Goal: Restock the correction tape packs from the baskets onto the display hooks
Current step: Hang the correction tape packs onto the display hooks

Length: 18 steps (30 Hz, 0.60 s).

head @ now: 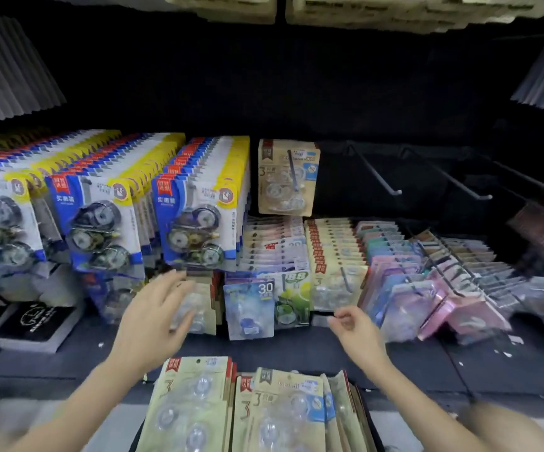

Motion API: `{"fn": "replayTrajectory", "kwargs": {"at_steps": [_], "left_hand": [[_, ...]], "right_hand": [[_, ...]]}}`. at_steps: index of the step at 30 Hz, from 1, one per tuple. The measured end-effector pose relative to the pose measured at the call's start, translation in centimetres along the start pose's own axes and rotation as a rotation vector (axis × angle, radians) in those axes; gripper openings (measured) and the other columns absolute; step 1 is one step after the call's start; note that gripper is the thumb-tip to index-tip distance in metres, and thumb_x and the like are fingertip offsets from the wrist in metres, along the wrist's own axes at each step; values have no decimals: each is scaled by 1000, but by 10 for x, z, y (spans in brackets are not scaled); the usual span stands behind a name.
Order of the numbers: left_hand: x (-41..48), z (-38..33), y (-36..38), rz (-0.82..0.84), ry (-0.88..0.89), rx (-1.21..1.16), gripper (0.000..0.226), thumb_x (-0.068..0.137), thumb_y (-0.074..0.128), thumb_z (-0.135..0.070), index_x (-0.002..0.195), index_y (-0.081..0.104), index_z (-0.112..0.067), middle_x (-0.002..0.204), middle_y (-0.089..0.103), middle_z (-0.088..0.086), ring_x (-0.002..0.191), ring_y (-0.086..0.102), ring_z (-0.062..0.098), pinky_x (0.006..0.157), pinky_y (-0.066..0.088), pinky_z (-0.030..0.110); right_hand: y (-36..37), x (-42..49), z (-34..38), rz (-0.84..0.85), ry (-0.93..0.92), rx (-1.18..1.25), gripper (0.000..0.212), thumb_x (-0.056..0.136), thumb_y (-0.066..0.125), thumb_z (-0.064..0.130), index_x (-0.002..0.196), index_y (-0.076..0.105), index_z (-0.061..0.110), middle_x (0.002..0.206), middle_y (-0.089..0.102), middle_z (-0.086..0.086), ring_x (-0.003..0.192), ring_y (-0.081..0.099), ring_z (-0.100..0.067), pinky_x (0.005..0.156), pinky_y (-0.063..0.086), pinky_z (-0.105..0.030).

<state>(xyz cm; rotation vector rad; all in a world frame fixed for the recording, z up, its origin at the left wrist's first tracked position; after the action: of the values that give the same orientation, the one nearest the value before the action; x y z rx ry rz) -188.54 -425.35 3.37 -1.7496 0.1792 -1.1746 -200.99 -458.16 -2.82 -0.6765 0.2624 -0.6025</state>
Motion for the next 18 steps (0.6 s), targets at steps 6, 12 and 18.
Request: {"fn": "replayTrajectory", "kwargs": {"at_steps": [6, 12, 18], "left_hand": [[-106, 14, 68, 623, -423, 31, 85, 92, 23, -74, 116, 68, -6, 111, 67, 10, 96, 66, 35, 70, 58, 41], [-137, 23, 87, 845, -851, -34, 86, 85, 54, -70, 143, 38, -9, 139, 48, 12, 130, 44, 29, 105, 35, 33], [-156, 32, 101, 857, -1085, -249, 78, 64, 56, -83, 105, 64, -17, 99, 69, -3, 96, 64, 18, 77, 47, 30]], "right_hand": [[56, -54, -69, 282, 212, -371, 44, 87, 58, 62, 99, 51, 20, 101, 65, 5, 100, 63, -17, 70, 43, -29], [74, -56, -65, 212, 154, -432, 59, 82, 62, 66, 121, 57, 22, 121, 57, 1, 117, 53, -22, 86, 44, -31], [84, -68, -37, 117, 138, -491, 64, 87, 55, 66, 131, 45, 20, 124, 55, -1, 114, 57, -19, 72, 38, -30]]}}
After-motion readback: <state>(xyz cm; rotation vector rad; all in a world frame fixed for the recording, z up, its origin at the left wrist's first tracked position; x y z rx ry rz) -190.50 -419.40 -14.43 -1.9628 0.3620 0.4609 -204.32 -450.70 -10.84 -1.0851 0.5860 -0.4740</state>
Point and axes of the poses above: each hand's wrist, its own x-axis towards the middle knuckle, its own y-axis out of the palm, z = x × y, the point moved 4 cm from there along x, towards the middle knuckle
